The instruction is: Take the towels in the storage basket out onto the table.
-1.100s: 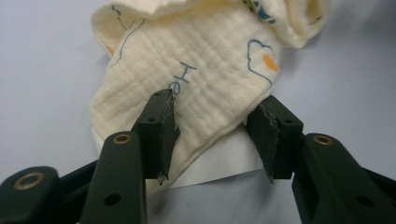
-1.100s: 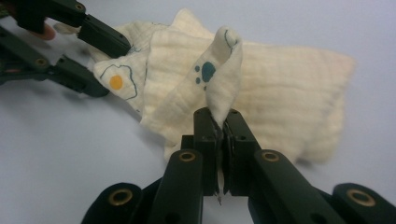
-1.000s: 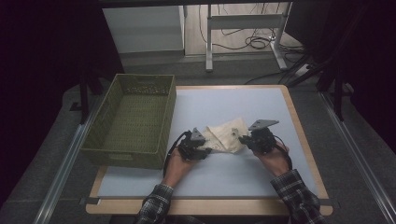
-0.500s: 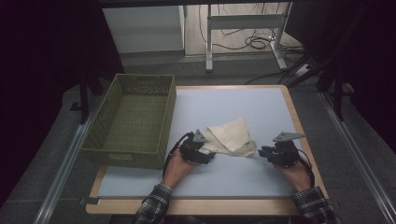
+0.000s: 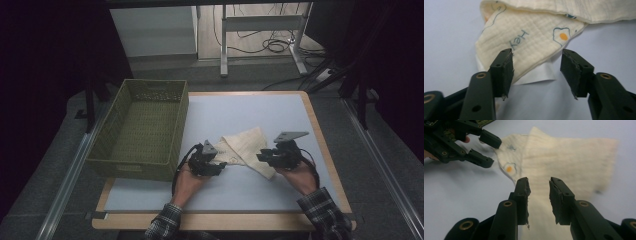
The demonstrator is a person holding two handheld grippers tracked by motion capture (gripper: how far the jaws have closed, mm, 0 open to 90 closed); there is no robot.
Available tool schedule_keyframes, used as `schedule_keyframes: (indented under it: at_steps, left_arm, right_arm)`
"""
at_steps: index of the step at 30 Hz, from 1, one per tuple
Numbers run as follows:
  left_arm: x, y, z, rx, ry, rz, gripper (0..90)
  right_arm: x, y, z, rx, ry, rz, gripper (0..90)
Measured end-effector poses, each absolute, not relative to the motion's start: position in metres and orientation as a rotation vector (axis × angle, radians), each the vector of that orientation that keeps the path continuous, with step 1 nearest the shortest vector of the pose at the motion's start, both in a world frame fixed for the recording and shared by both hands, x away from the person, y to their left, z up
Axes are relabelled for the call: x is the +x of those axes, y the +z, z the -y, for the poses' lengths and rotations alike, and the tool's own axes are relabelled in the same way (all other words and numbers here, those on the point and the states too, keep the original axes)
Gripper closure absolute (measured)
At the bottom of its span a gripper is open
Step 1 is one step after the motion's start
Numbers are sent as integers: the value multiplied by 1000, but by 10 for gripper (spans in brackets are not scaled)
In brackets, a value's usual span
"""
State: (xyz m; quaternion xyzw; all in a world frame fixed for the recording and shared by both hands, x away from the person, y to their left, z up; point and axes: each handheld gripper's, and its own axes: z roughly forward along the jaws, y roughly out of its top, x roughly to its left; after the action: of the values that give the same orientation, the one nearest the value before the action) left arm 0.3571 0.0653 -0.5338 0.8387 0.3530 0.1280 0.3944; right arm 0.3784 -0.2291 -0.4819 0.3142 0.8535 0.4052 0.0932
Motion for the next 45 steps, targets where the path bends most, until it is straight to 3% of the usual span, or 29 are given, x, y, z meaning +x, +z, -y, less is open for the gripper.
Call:
schedule_keyframes:
  at_steps: [13, 17, 20, 24, 36, 45]
  left_arm:
    - [364, -542, -71, 2106, 371, -975, 481]
    - [364, -542, -71, 2104, 387, -991, 580]
    - [366, -542, -72, 2099, 385, -1001, 690]
    - [367, -542, -73, 2092, 372, -1006, 865]
    - [351, -531, -66, 2130, 365, -952, 885]
    - [349, -537, -68, 2134, 335, -985, 885]
  right_arm:
    - [411, -506, 146, 837, 1070, -2583, 627]
    - [415, -520, 144, 829, 954, -2575, 764]
    - [416, -521, 150, 860, 1002, -2563, 880]
    - [414, -511, 159, 880, 1039, -2539, 889]
    - [422, -458, 231, 985, 1078, -2350, 889]
    - [434, -465, 294, 1173, 979, -2258, 887]
